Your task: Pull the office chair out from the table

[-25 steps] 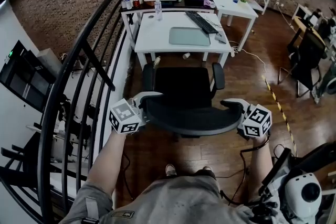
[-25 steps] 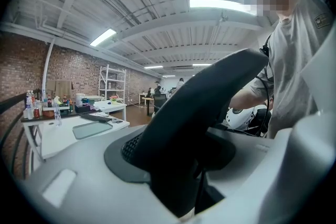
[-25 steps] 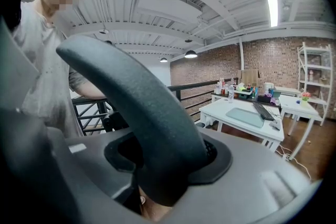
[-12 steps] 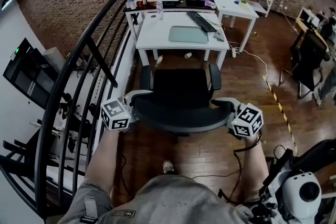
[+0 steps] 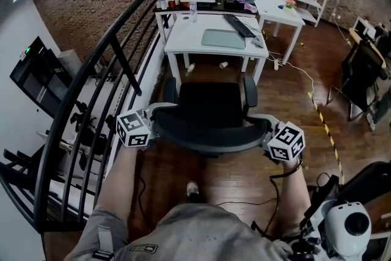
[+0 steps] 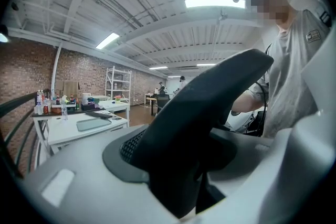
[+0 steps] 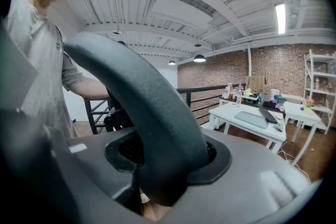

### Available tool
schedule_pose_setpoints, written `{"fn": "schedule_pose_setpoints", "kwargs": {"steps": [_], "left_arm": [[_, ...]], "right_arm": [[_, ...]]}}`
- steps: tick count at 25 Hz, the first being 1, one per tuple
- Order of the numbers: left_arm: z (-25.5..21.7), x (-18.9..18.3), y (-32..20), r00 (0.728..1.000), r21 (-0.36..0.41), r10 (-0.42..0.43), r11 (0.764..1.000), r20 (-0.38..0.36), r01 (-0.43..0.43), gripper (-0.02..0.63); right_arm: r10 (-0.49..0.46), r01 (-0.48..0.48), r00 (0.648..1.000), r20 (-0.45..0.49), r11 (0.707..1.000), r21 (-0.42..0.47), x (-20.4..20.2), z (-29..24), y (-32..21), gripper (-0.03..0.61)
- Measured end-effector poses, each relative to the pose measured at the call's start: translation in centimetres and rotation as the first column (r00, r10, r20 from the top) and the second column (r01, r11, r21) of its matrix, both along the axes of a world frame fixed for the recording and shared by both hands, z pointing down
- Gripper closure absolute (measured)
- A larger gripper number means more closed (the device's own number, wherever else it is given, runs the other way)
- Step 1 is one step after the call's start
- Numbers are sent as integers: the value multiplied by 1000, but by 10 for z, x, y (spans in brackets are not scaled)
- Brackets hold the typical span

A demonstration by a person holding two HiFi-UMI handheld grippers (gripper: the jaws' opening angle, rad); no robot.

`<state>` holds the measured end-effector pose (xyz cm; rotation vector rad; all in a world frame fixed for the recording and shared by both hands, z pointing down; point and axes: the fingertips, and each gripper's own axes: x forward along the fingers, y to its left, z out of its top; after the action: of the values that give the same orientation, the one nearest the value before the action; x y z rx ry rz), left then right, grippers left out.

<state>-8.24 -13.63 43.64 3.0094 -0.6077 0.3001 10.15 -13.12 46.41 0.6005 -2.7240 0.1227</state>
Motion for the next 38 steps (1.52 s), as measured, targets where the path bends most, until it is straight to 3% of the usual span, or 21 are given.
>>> {"fn": "schedule_pose_setpoints", "kwargs": {"steps": [10, 19, 38], "left_arm": [[-2, 5, 69, 1000, -3, -25, 1000, -4, 25, 372], [0, 3, 135, 999, -66, -12, 998, -39, 9, 371], [-4, -11, 229, 997, -33, 69, 997, -45, -71, 379]], "right_arm": [[-28, 28, 1000, 2, 1000, 9, 6, -2, 68, 371], [-40, 39, 999, -7, 998, -38, 1, -1, 133, 373], [-2, 1, 1000, -13, 1000, -24, -13, -6, 234, 376]]}}
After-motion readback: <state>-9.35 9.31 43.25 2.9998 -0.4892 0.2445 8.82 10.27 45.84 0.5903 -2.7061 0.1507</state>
